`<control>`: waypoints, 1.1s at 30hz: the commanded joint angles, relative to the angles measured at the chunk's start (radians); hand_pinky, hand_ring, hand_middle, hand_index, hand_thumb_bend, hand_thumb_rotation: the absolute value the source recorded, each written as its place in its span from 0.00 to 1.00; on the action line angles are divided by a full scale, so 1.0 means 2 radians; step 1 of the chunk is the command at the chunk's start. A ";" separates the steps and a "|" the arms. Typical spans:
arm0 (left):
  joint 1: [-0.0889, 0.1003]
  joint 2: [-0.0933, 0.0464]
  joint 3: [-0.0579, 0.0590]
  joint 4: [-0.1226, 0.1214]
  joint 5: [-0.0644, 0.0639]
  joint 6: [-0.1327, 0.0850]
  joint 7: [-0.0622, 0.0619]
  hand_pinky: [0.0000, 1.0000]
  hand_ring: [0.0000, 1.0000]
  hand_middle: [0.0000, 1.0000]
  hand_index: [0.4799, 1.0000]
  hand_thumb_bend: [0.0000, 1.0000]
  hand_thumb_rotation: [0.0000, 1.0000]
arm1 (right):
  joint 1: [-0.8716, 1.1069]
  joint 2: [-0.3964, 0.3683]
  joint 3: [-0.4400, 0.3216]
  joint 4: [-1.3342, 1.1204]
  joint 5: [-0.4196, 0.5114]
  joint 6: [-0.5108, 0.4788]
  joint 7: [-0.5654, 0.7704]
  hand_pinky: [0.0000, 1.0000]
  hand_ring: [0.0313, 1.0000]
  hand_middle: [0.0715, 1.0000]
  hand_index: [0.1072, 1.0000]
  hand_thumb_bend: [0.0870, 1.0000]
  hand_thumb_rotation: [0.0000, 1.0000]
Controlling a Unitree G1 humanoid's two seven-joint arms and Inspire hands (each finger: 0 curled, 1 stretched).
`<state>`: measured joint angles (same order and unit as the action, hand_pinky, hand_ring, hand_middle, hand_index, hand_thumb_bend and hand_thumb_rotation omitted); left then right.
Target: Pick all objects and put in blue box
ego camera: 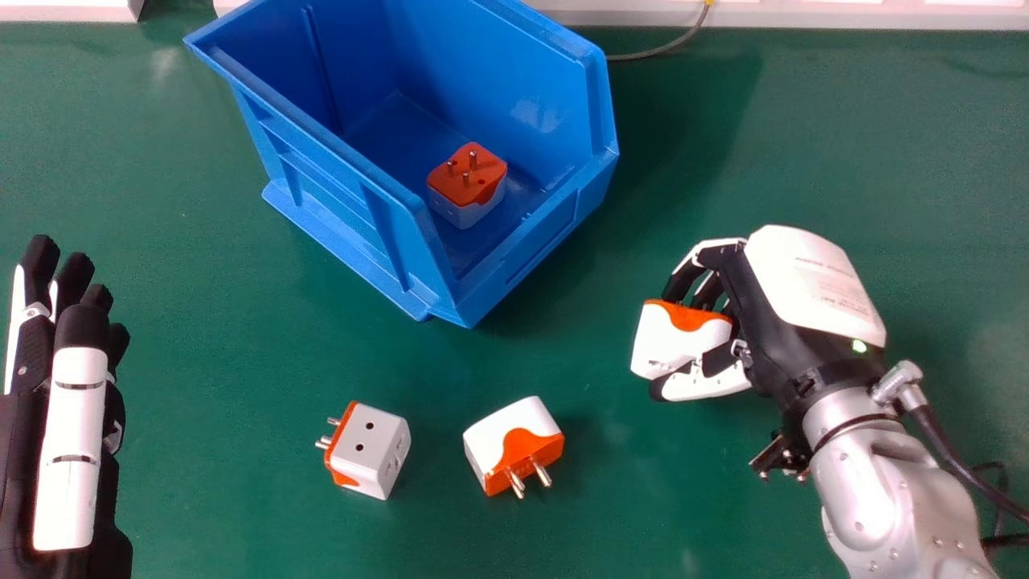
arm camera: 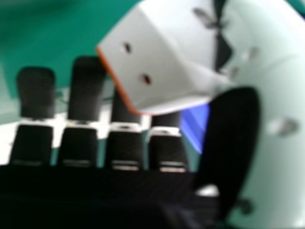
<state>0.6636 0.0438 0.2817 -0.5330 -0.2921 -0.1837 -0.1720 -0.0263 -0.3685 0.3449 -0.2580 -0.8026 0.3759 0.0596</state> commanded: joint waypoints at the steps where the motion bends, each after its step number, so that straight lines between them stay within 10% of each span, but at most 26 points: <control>1: 0.003 -0.001 0.000 -0.008 0.002 -0.005 0.000 1.00 1.00 1.00 1.00 0.56 1.00 | 0.003 -0.005 -0.011 -0.037 -0.013 -0.008 0.003 0.32 0.40 0.42 0.48 0.44 0.00; 28: -0.010 0.002 0.003 -0.006 0.006 0.002 0.007 1.00 1.00 1.00 1.00 0.55 1.00 | -0.152 0.035 0.001 -0.055 -0.031 -0.047 0.076 0.32 0.39 0.43 0.49 0.44 0.00; 33: -0.010 0.004 0.004 -0.001 0.003 -0.006 0.000 1.00 1.00 1.00 1.00 0.55 1.00 | -0.188 0.039 0.005 -0.030 -0.036 -0.062 0.068 0.32 0.39 0.42 0.48 0.44 0.00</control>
<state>0.6425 0.0478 0.2825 -0.5221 -0.2857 -0.1771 -0.1696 -0.3521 -0.2955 0.3593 -0.3131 -0.8622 0.2737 0.2167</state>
